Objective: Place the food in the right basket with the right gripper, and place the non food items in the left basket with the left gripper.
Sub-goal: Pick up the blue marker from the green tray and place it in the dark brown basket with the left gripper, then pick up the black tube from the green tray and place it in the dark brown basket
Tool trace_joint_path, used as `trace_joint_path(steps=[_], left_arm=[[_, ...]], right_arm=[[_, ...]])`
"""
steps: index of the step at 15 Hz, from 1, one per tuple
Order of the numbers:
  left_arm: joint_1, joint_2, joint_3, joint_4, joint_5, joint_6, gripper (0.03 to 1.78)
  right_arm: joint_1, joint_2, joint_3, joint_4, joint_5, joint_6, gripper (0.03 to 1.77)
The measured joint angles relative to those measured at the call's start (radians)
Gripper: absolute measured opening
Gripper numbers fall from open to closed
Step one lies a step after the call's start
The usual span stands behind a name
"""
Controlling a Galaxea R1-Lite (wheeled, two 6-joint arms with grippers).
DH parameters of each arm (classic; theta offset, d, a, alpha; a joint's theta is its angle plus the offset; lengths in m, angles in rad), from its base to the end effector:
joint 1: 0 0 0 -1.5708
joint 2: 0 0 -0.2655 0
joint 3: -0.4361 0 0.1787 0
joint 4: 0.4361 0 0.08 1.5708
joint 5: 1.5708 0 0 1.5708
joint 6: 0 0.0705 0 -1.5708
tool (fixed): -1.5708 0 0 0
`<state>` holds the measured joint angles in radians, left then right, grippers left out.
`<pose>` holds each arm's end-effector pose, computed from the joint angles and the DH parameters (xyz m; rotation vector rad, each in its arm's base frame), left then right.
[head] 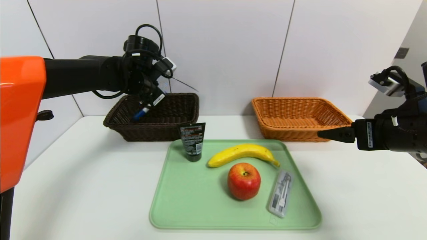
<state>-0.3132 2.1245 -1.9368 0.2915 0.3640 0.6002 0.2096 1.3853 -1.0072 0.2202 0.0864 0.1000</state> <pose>0.4285 -0.1124 0.2025 0.7488 0.4569 -0.0880 0.2468 0.0587 0.1867 0.0593 0.6130 0.2568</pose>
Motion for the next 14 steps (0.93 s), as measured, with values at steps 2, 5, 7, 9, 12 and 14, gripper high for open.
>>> trace_joint_path(steps=[2,5,7,9,12,14], left_arm=[[-0.001,-0.002,0.003,0.001,0.0,-0.001,0.88],[-0.001,-0.011,-0.003,-0.005,0.0,-0.007,1.14],[-0.001,-0.032,-0.006,-0.01,0.0,-0.066,1.27],[-0.003,-0.058,-0.007,-0.011,-0.002,-0.178,1.37],[-0.011,-0.098,-0.005,0.021,-0.005,-0.39,1.48],[-0.027,-0.133,-0.004,0.078,-0.029,-0.52,1.53]], right_arm=[[0.0,0.0,0.001,0.0,0.0,0.001,1.71],[-0.001,-0.001,0.001,0.0,0.0,0.003,1.71],[-0.002,-0.002,0.001,0.0,0.0,0.005,1.71],[-0.003,-0.003,0.001,0.0,0.0,0.006,1.71],[-0.002,-0.005,0.0,0.0,0.0,0.02,1.71],[-0.002,-0.008,0.0,0.001,-0.001,0.02,1.71]])
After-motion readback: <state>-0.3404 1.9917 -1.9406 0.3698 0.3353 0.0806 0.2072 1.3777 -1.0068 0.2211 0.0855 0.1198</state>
